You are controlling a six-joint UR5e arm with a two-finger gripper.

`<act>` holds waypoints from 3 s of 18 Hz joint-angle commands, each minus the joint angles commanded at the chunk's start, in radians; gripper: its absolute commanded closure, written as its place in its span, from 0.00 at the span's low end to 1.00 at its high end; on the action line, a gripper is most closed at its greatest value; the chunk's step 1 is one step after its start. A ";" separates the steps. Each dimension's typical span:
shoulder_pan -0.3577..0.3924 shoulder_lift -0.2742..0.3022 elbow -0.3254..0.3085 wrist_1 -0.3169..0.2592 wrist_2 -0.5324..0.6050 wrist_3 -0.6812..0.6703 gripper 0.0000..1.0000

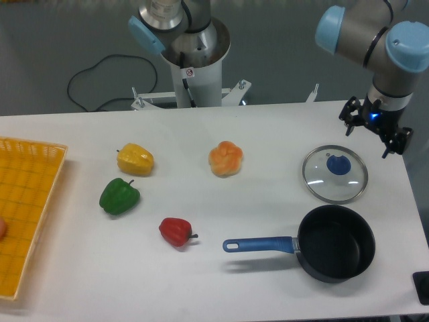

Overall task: Pick up the bread
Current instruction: 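Move the open gripper from beside the glass lid over the orange bread roll, then lower the gripper onto the orange bread roll and close on it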

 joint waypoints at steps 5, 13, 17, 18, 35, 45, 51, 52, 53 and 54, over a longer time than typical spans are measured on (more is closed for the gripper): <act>0.000 0.000 -0.002 -0.003 -0.003 -0.002 0.00; 0.014 0.055 -0.113 0.011 -0.008 -0.009 0.00; -0.001 0.106 -0.147 -0.002 -0.008 -0.098 0.00; -0.005 0.127 -0.172 0.000 -0.012 -0.136 0.00; -0.291 0.276 -0.534 0.243 -0.015 -0.521 0.00; -0.327 0.175 -0.620 0.440 -0.009 -0.514 0.00; -0.299 0.133 -0.606 0.442 -0.011 -0.482 0.03; -0.299 0.130 -0.604 0.442 -0.011 -0.480 0.05; -0.299 0.123 -0.603 0.442 -0.011 -0.480 0.06; -0.299 0.121 -0.603 0.442 -0.011 -0.480 0.06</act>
